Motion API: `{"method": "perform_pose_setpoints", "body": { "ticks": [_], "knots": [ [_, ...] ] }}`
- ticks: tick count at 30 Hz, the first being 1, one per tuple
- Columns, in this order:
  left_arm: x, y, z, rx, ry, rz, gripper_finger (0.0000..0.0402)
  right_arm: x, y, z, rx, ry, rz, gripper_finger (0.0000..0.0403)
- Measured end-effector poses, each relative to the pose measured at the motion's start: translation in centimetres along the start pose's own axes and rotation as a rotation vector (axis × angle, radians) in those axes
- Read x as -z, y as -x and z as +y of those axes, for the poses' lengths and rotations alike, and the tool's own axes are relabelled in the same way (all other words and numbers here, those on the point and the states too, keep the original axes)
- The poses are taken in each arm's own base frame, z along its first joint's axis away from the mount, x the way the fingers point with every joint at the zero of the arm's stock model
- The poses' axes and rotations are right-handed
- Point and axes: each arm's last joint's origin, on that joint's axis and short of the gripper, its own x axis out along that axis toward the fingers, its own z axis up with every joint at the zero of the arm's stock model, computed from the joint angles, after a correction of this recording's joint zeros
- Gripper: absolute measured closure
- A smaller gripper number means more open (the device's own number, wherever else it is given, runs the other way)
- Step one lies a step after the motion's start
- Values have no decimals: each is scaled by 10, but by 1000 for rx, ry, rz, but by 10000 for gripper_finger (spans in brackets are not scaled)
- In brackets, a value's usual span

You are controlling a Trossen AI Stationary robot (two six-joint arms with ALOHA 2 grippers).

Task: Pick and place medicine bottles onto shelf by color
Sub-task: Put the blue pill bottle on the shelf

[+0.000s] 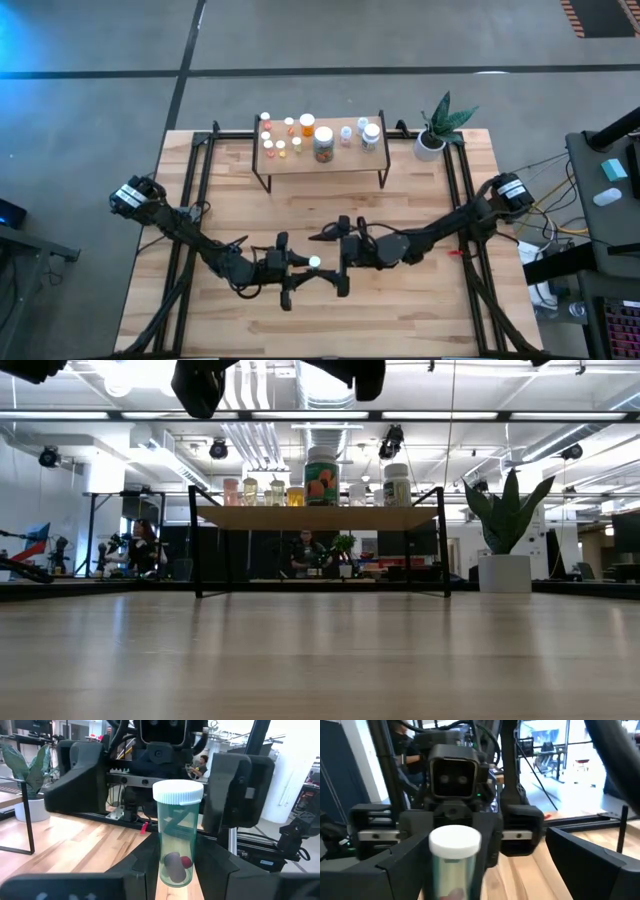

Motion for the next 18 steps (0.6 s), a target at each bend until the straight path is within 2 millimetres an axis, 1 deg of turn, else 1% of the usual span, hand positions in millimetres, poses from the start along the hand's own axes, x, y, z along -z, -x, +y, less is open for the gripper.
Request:
{"method": "perform_pose_setpoints", "body": {
  "ticks": [5,18],
  "knots": [
    [0,0,0,0,0,0,313,-1,-2,-3,-51,-41,2,38],
    [1,0,0,0,-2,2,313,-1,-2,-4,-52,-41,2,107]
  ]
}}
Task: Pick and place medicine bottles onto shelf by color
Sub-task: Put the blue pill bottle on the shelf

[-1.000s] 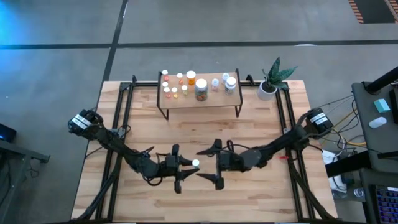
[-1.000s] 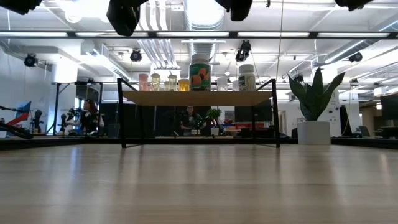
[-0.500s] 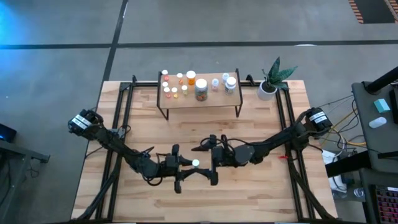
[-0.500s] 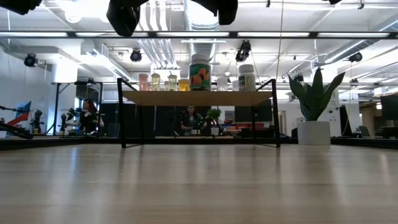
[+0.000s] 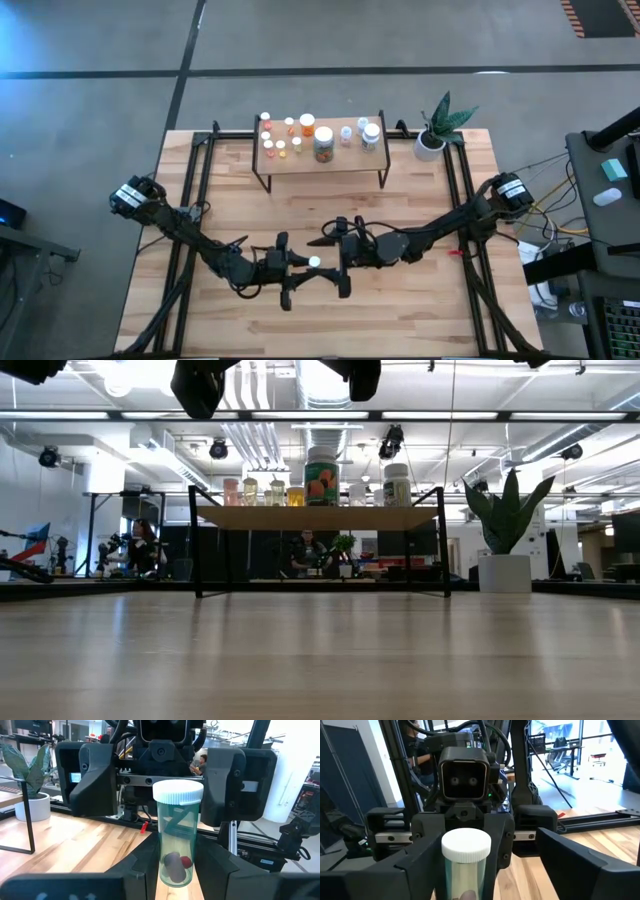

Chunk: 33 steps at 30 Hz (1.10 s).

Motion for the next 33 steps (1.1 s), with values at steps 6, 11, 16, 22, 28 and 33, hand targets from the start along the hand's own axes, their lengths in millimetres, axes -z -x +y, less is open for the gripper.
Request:
{"method": "perform_pose_setpoints", "body": {
  "ticks": [6,11,16,22,28,33],
  "knots": [
    [1,0,1,-2,-1,1,313,0,0,0,-3,0,1,147],
    [1,0,1,-3,0,2,313,0,0,0,-3,0,1,182],
    [1,0,1,-5,0,1,313,0,0,0,-6,0,2,212],
    [1,0,1,-9,31,3,313,1,0,0,-6,1,6,244],
    [1,0,3,-14,65,3,279,1,0,0,1,3,14,273],
    [1,0,3,-32,67,-3,211,2,0,0,7,6,21,287]
  ]
}}
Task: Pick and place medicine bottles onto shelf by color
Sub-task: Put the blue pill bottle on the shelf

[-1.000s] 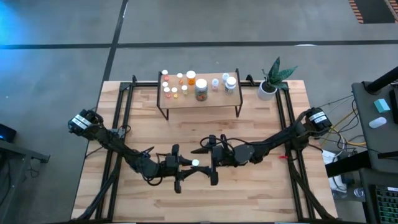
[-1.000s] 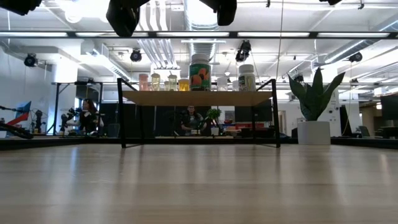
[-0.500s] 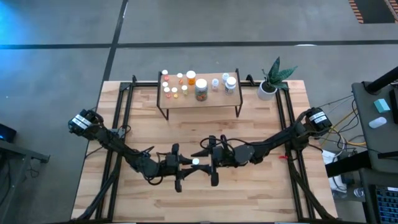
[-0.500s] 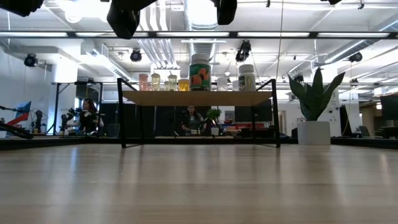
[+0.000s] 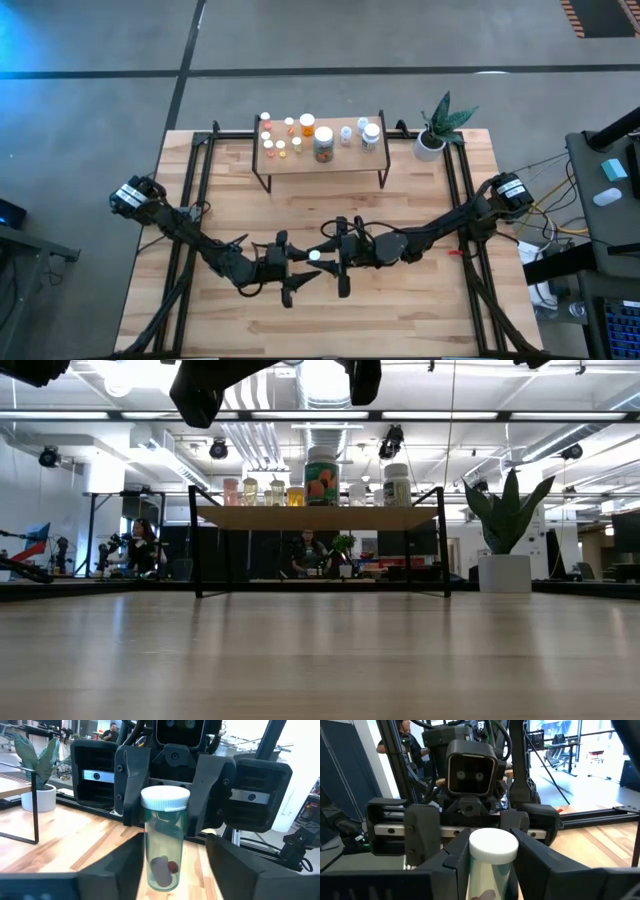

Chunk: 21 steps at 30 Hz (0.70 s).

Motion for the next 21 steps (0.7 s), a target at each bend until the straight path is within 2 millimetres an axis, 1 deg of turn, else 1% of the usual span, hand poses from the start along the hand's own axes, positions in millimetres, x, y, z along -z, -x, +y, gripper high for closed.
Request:
{"method": "perform_pose_setpoints", "body": {
  "ticks": [3,7,11,14,18,21],
  "knots": [
    [0,0,0,-3,0,-1,178,0,0,0,0,0,0,289],
    [0,0,0,-9,-4,3,155,0,0,0,-1,2,0,287],
    [-1,2,1,-22,-26,28,148,0,0,0,-1,20,0,286],
    [-6,6,5,-91,-74,70,147,-1,1,0,-1,40,-1,289],
    [-17,16,9,-160,-87,116,147,-3,1,-1,6,70,-4,287],
    [-26,24,13,-173,-81,144,147,-4,1,-2,17,83,-4,282]
  ]
}}
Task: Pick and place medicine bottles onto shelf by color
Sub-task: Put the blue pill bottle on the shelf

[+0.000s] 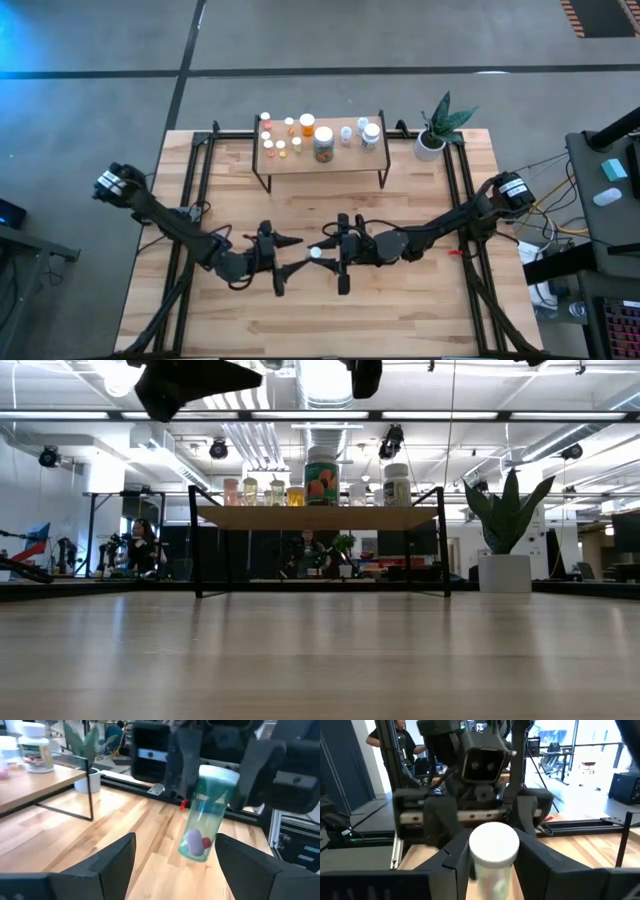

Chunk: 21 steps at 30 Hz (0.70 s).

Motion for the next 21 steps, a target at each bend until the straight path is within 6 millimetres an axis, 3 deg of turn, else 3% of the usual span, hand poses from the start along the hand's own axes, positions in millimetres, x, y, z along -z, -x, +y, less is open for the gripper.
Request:
{"method": "perform_pose_setpoints", "body": {
  "ticks": [5,13,21],
  "knots": [
    [-12,11,2,14,23,-15,147,2,-1,-7,55,17,21,281],
    [-14,17,0,25,-7,-18,147,1,-3,-19,192,71,31,291],
    [-14,21,5,-44,-38,-10,147,-21,11,-35,374,150,83,279]
  ]
}}
